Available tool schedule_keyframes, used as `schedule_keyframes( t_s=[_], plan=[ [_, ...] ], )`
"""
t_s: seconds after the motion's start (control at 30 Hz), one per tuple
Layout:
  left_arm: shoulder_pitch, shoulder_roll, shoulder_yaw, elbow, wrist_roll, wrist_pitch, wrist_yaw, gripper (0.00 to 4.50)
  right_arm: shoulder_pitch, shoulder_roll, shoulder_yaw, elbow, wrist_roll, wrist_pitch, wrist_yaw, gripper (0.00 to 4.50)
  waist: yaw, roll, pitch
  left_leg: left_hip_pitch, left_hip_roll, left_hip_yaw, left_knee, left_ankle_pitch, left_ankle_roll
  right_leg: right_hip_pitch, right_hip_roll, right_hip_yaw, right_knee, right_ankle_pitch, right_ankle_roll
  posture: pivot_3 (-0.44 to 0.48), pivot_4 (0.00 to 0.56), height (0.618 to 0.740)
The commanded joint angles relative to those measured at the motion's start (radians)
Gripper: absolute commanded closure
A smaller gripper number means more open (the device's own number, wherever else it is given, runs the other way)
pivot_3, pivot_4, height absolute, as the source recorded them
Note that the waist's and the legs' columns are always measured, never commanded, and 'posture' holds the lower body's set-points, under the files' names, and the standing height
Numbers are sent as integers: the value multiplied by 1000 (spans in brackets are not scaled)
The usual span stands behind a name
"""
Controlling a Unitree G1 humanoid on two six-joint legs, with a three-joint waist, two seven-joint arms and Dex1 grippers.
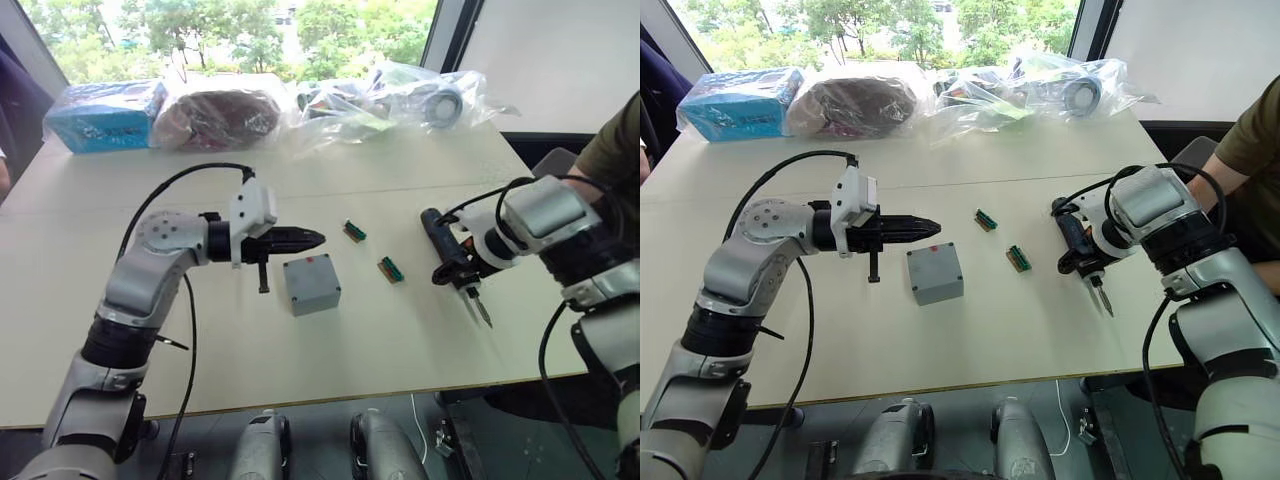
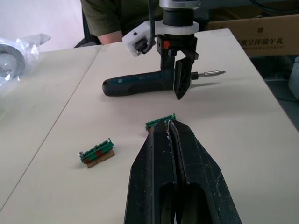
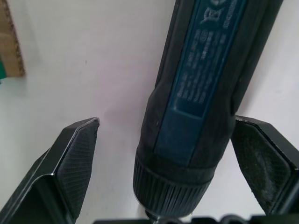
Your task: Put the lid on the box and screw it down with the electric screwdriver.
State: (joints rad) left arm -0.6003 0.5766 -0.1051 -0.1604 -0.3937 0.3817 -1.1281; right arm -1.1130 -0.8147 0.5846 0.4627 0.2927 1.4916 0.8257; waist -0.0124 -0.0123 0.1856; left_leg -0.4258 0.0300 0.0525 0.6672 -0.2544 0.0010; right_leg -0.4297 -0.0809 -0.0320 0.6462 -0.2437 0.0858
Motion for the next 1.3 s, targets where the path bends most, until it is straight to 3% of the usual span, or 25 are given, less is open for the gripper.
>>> schedule_keyframes(
  t_s=[0.03,0.23,0.5,0.63,0.8,0.93,1.2,1.3],
  plan=[
    [-4,0,5,-44,-4,-10,18,4500,-20,27,13,64,-35,-54,18,625,0,-1,0,0,0,0,0,0,0,0,0,0,0,0,0,0,150,740],
    [17,-7,1,-67,-9,-6,38,4500,-43,43,29,145,-90,-106,57,2605,-4,-1,-1,0,0,0,0,0,0,0,1,0,0,0,0,0,150,740],
    [11,-2,-2,-38,-1,-25,23,4500,-99,23,-10,146,-183,-177,36,2621,-1,-1,0,0,0,1,0,0,0,0,0,0,0,0,0,0,150,740],
    [-8,11,-1,14,13,-53,-2,4500,-78,9,-119,-45,-185,-240,-20,2621,0,3,2,-2,0,1,0,0,0,-3,0,0,1,0,0,0,150,740],
    [-28,25,-9,66,26,-73,-32,4500,29,166,-519,-374,-62,-452,-178,2621,-5,3,2,-2,1,1,-2,0,0,-5,1,2,1,0,0,0,150,740],
    [-45,31,-11,103,31,-67,-39,4500,102,328,-703,-569,33,-521,-275,2621,1,3,2,-2,1,1,-2,0,0,-4,2,1,1,0,0,0,150,740],
    [-11,92,-35,78,46,-68,-100,4500,219,541,-749,-789,180,-680,-328,2621,3,2,1,-2,0,1,0,1,-1,-1,-1,0,0,0,0,0,150,740],
    [10,115,-65,80,92,-94,-113,4500,315,587,-684,-865,202,-748,-296,2621,1,2,1,-2,0,0,-1,1,-1,-1,0,0,1,0,0,0,150,740]
  ],
)
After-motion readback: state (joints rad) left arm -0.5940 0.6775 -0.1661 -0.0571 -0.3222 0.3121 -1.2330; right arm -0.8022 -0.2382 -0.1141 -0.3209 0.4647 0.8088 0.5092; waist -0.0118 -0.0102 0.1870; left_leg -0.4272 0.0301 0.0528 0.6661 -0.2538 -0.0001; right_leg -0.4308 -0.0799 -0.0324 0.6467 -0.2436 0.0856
